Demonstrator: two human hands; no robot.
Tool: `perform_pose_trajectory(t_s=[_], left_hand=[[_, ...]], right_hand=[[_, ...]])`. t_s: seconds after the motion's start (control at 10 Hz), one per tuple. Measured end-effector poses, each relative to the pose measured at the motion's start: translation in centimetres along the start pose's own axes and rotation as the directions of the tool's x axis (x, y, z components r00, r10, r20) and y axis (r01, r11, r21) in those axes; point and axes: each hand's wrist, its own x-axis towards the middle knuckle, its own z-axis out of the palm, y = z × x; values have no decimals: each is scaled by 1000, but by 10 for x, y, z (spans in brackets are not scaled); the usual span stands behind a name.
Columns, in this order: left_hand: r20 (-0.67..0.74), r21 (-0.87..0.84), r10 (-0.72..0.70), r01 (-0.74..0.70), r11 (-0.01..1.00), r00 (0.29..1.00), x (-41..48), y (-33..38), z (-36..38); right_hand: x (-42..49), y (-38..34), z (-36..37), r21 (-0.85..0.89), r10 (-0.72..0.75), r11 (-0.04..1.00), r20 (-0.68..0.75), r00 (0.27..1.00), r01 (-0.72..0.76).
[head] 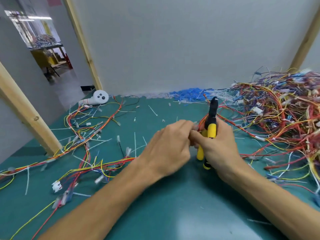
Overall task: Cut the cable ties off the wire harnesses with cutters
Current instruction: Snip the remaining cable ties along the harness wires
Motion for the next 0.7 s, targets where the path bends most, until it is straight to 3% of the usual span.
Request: perform_pose_trajectory(t_s=[0.1, 0.2, 0.3, 0.5, 0.6, 0.7], left_hand=[[-92, 79, 27, -20, 997, 995, 0, -5, -2], [-174, -8, -8, 7, 1000, 985, 0, -4, -5], [-209, 67, -82, 98, 993, 975, 1, -8, -8], [-170, 329, -117, 168, 929, 978, 7, -25, -12], [-118, 271, -246, 270, 924, 962, 9, -34, -13], [-23, 137, -482, 480, 867, 876, 14, -54, -22]], right_hand=[[6, -2, -5, -136, -111, 986, -69, 991, 100], [14, -8, -8, -185, -200, 966, -105, 974, 179], [27, -11, -21, -75, -162, 986, -293, 942, 147], [45, -19, -48, 57, -130, 976, -618, 775, 209], [64, 21, -146, -3, -226, 957, -636, 738, 290], [69, 41, -192, 182, -148, 927, -623, 768, 326]])
